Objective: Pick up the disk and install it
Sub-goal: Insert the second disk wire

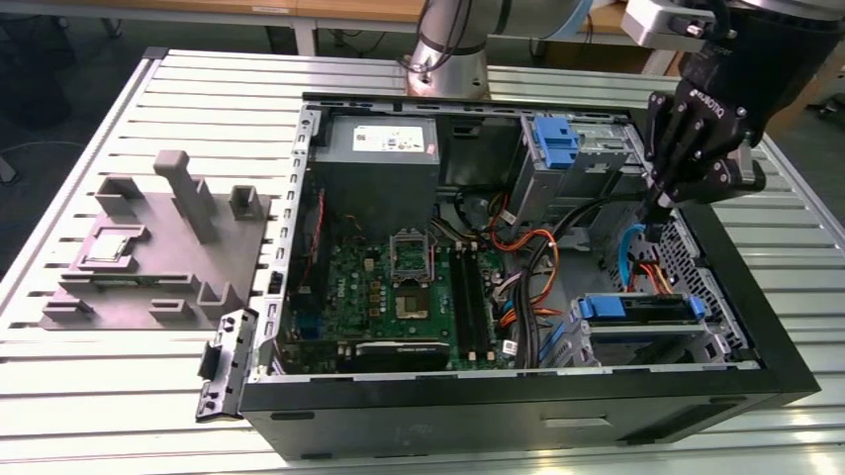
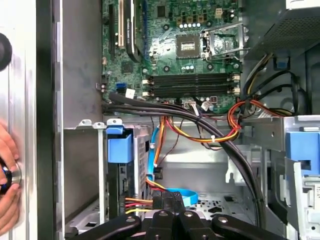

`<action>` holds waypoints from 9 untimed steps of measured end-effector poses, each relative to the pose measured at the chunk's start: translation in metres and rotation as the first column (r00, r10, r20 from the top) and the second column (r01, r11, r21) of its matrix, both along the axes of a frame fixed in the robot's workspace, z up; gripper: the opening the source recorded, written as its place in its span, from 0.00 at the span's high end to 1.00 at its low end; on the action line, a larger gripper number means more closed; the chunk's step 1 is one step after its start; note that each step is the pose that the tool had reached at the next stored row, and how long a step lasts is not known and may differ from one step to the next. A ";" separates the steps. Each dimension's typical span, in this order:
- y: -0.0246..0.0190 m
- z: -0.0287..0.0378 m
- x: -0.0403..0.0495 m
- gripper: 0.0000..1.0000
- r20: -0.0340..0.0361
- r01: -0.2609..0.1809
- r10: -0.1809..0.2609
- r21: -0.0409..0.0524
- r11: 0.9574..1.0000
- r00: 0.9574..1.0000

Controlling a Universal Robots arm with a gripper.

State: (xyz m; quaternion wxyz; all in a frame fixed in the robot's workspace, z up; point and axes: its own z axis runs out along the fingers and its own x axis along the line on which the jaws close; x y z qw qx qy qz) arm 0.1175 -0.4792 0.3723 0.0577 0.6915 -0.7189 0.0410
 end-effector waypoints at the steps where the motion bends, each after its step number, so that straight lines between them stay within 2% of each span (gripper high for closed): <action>1: 0.0004 -0.0004 0.0002 0.90 0.000 0.000 0.000 -0.009 1.000 1.000; 6: 0.0021 -0.0015 0.0007 0.89 0.000 0.001 -0.001 -0.049 0.999 1.000; 7: 0.0024 -0.0015 0.0007 0.84 0.000 0.001 -0.001 -0.054 0.999 1.000; 8: 0.0026 -0.0015 0.0007 0.84 0.000 0.001 -0.001 -0.058 0.998 1.000; 9: 0.0028 -0.0015 0.0007 0.76 0.000 0.001 -0.001 -0.061 0.998 1.000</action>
